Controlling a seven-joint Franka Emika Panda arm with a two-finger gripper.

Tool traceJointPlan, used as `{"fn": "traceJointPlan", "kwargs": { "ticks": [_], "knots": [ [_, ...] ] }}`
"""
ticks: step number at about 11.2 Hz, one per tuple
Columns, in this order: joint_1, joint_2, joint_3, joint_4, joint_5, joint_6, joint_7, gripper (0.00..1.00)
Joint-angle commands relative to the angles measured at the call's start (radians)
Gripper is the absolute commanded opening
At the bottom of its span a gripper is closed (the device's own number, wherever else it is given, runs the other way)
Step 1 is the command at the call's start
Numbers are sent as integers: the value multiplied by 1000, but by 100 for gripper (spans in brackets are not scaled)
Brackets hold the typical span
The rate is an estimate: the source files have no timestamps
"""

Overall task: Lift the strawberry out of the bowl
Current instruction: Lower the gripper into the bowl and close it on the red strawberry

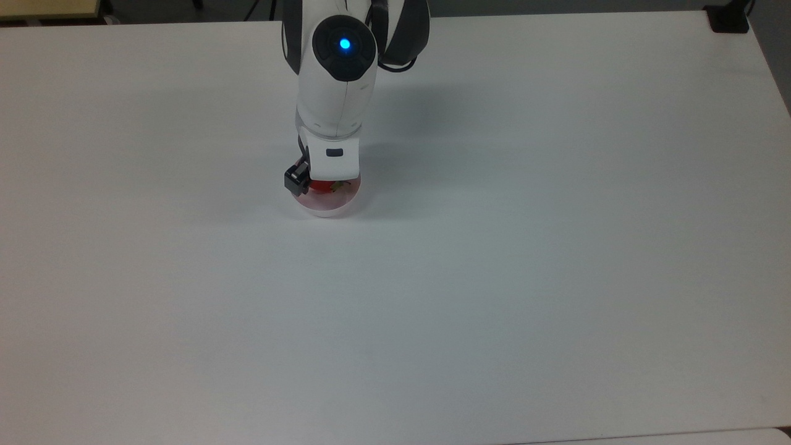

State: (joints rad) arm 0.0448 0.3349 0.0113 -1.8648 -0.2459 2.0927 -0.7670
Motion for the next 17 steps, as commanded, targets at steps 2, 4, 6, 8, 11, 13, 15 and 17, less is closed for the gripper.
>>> {"fn": "traceJointPlan", "kwargs": {
  "ticks": [2,4,6,8,11,13,15,17],
  "knots": [
    [3,18,7,-13,-47,52,14,72],
    [-2,32,28,-13,-50,52,26,71],
    [-3,38,32,-13,-55,79,54,64],
    [-3,38,32,-13,-55,79,55,52],
    [-5,35,32,-8,-55,79,54,38],
    [-13,27,32,19,-44,66,58,38],
    [-14,19,32,29,-39,46,69,38],
    [-14,10,32,56,-36,8,84,38]
  ]
}}
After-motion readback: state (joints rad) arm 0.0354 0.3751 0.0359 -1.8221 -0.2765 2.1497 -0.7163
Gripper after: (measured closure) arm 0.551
